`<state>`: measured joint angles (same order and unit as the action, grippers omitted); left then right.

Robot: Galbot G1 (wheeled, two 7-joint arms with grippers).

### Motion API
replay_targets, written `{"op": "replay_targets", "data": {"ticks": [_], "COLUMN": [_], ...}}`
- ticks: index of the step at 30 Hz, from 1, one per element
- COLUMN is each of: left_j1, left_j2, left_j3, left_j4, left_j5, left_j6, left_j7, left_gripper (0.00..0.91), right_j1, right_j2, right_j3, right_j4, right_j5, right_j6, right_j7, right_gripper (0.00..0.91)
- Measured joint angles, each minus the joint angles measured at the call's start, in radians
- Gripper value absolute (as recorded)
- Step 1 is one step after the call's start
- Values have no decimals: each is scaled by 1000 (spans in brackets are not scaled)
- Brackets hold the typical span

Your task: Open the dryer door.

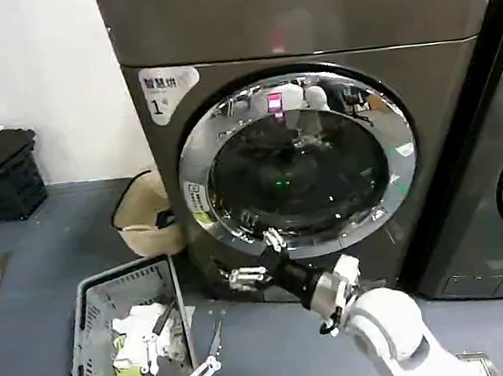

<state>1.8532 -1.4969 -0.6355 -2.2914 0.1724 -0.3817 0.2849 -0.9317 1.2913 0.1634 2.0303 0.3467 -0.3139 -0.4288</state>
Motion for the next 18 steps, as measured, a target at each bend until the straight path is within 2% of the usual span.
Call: {"op": "replay_targets", "data": {"ticks": [18], "left_j1": [26], "left_j2": [8], "left_j3": [-7], "left_j4": [-41], "left_j5": [-2], "left_j6": [2], "left_j7": [0], "left_gripper": [907], "right_j1": [66], "right_j2": [-9], "right_j3": [29], "right_j4": [-87], "right_j5": [-1], "right_j6": [72], "right_j7": [11], "right_gripper": [907]}}
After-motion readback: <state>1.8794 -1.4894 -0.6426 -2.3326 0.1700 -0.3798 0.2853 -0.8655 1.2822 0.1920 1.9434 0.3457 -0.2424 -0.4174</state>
